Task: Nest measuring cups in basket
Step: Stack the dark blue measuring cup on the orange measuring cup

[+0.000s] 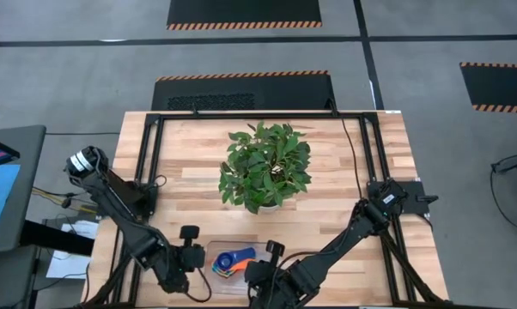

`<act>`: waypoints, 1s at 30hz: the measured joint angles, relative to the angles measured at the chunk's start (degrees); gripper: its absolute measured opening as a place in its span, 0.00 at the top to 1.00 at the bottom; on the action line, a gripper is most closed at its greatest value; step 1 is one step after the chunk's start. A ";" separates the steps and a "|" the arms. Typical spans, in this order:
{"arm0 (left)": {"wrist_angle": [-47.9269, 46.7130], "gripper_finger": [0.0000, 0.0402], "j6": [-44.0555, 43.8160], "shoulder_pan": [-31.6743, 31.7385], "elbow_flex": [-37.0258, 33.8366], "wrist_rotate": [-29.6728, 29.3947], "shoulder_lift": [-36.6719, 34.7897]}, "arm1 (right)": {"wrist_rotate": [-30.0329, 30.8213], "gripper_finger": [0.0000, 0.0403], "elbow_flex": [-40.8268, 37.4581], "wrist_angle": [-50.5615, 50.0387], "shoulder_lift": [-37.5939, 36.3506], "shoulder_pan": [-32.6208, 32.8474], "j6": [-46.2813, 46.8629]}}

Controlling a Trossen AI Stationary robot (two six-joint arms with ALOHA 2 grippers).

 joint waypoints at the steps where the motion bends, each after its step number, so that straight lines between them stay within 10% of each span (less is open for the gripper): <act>1: -0.07 1.00 -0.22 0.29 0.07 0.91 0.00 | 0.00 0.98 0.00 0.02 0.00 -0.13 -0.01; 7: -1.13 1.00 -1.85 -1.54 3.08 6.18 -0.02 | 0.02 0.98 0.00 -0.01 -0.05 -0.38 -0.04; 15: 0.11 1.00 0.17 -2.63 3.20 -2.99 -0.02 | 0.00 0.97 -0.01 0.00 -0.05 -0.73 -0.65; 30: 5.07 1.00 7.00 -1.74 3.14 -2.96 4.55 | -7.62 0.98 -0.02 0.47 -0.05 -3.94 -10.76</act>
